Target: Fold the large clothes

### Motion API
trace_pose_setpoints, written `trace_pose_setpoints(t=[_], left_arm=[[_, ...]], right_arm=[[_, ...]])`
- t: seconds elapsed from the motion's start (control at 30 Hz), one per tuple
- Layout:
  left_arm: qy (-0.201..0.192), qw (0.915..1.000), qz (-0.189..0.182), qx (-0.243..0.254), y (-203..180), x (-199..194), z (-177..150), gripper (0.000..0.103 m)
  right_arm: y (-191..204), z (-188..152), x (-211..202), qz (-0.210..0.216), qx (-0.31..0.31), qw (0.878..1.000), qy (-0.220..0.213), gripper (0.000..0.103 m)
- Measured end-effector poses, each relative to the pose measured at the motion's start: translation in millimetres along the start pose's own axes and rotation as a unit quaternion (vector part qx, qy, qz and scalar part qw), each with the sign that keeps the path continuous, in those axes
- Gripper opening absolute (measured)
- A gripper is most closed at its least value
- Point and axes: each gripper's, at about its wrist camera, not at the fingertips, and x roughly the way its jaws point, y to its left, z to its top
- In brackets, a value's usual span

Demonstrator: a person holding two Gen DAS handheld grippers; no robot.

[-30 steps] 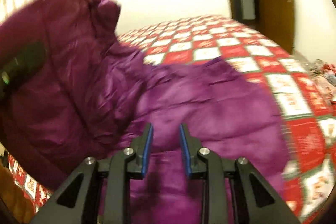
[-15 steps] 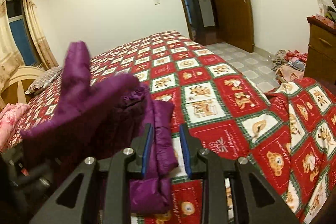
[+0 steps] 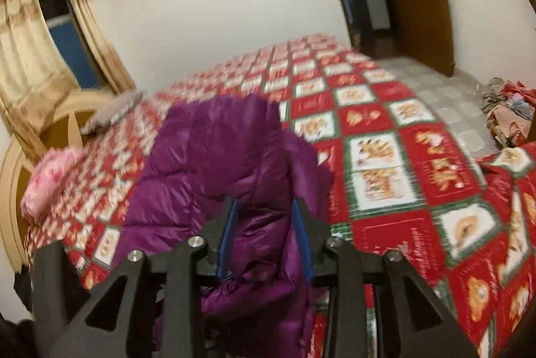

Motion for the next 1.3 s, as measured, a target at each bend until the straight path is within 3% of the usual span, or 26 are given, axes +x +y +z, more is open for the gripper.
trace_pose_setpoints(t=[0.07,0.13,0.4,0.5,0.57,0.63,1.07,1.17,1.3], left_arm=[[0.008,1.0,0.006,0.0,0,-3,2,0.024],[0.018,0.9998,0.007,0.0,-1,-5,3,0.025],[0.046,0.9983,0.035,0.009,-9,-18,7,0.029],[0.045,0.9975,0.054,0.014,-12,-31,7,0.039],[0.041,0.9969,0.066,0.015,-9,-41,6,0.053],[0.039,0.9964,0.074,0.015,-7,-49,5,0.056],[0.044,0.9959,0.077,0.018,13,-77,-19,0.058],[0.044,0.9967,0.067,-0.009,35,-95,-31,0.058],[0.049,0.9907,0.107,-0.069,84,-104,-35,0.059]], right_arm=[[0,-1,22,0.002,-0.003,0.999,0.035,0.037],[0,-7,45,-0.021,-0.016,0.997,0.076,0.036],[-5,-19,68,-0.043,-0.017,0.994,0.103,0.033],[-10,-22,72,-0.038,-0.003,0.994,0.106,0.033],[-15,-22,75,-0.035,0.008,0.994,0.105,0.032],[-17,-22,76,-0.036,0.018,0.993,0.107,0.032],[-10,-26,77,-0.054,-0.002,0.993,0.101,0.032],[-8,-27,76,-0.057,-0.008,0.994,0.098,0.032],[-4,-31,72,-0.06,-0.01,0.994,0.091,0.032]])
